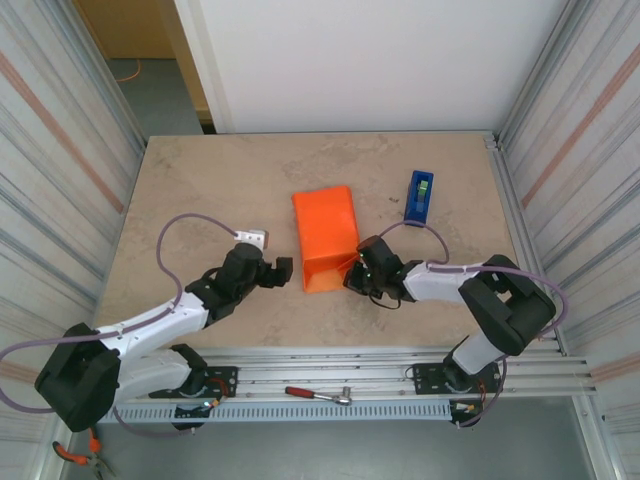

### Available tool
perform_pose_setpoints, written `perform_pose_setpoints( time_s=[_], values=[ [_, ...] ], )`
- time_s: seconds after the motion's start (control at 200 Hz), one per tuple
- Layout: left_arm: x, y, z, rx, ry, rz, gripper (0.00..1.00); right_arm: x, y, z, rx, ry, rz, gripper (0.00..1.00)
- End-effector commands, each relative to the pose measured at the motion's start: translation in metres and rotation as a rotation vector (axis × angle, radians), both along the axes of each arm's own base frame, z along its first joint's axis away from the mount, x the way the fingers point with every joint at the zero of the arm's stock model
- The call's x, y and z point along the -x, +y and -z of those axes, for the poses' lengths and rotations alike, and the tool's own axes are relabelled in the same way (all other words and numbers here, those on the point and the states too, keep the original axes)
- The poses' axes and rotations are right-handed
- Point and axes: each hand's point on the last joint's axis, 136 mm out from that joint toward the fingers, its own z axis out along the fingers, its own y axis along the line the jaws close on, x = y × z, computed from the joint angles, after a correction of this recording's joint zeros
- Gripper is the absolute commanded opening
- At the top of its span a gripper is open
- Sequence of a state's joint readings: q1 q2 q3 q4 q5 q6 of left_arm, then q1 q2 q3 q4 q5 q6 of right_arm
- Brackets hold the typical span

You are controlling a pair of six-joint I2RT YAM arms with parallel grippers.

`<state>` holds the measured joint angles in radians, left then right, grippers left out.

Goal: Wrap the gift box in paper
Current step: Fold the wrapping paper for the gift box.

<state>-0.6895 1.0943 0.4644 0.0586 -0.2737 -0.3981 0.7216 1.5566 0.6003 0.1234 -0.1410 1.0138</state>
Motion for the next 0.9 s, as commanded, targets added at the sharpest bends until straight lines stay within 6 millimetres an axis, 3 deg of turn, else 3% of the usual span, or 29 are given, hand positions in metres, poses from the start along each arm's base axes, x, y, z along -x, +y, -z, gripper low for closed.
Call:
perform_pose_setpoints(
  time_s=[0.0, 0.145, 0.266, 0.436, 0.586, 0.892],
  values=[
    [-0.002, 0.002, -0.008, 0.027, -0.034, -0.027, 0.99, 0.006, 0.004, 0.01, 0.02, 0.011, 0.01, 0.0],
    [-0.002, 0.004, -0.006, 0.02, -0.04, -0.035, 0.99, 0.012, 0.016, 0.005, 0.006, 0.005, -0.004, 0.0],
    [-0.003, 0.005, -0.006, 0.023, -0.044, -0.046, 0.99, 0.007, 0.021, -0.014, -0.013, -0.028, -0.006, 0.0],
    [0.0, 0.005, -0.005, 0.05, -0.031, -0.057, 0.99, -0.003, 0.009, -0.037, 0.011, -0.066, 0.014, 0.0],
    [0.005, 0.005, -0.004, 0.098, -0.007, -0.07, 0.99, -0.01, -0.014, -0.026, 0.054, -0.006, 0.06, 0.0],
    [0.011, -0.002, 0.001, 0.209, 0.035, -0.08, 0.99, -0.011, -0.016, -0.02, 0.017, -0.037, 0.031, 0.0]
  ],
)
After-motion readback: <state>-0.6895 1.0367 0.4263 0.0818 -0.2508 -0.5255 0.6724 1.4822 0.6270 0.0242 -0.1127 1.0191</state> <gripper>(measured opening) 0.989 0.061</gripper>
